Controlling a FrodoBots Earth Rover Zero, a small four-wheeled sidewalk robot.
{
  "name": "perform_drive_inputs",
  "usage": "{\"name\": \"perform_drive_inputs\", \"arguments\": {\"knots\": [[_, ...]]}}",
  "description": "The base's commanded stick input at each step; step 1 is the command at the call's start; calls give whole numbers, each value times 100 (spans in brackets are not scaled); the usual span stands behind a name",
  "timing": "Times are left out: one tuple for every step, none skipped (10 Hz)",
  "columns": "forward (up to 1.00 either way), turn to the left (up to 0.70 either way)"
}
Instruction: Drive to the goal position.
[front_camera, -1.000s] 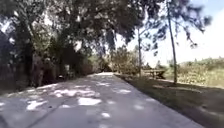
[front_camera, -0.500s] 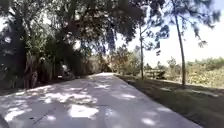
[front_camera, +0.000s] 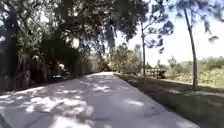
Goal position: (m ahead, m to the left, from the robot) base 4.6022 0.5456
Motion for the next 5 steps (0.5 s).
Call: {"name": "perform_drive_inputs", "arguments": {"knots": [[84,33],[84,19],[84,1],[84,0],[84,0]]}}
